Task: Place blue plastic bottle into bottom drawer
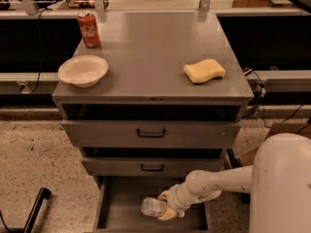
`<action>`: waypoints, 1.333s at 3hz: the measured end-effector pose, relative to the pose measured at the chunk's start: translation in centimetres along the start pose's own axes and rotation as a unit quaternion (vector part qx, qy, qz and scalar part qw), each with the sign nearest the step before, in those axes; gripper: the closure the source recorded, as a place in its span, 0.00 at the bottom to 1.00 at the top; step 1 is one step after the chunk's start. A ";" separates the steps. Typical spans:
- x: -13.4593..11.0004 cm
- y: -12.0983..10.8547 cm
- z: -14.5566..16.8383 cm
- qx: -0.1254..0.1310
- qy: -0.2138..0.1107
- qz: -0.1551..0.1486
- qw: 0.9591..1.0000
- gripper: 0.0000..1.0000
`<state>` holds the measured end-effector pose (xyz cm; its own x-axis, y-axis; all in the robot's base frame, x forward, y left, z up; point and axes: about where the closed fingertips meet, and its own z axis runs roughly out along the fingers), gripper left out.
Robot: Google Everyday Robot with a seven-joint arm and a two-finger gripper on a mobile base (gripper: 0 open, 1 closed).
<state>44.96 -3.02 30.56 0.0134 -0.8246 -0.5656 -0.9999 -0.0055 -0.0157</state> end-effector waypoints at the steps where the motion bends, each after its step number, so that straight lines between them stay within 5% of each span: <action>1: 2.0 -1.4 4.0 0.016 -0.009 0.017 1.000 0.99; 3: 5.2 -2.5 8.6 0.033 -0.017 0.074 0.997 0.54; 4: 5.2 -2.5 8.8 0.036 -0.017 0.074 0.996 0.31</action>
Offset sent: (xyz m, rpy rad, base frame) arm 0.0453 0.0004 -0.0965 0.1012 0.0373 -0.1970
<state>47.66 -2.32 20.44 -0.1328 -0.7941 -0.5931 -0.9876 0.1566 0.0114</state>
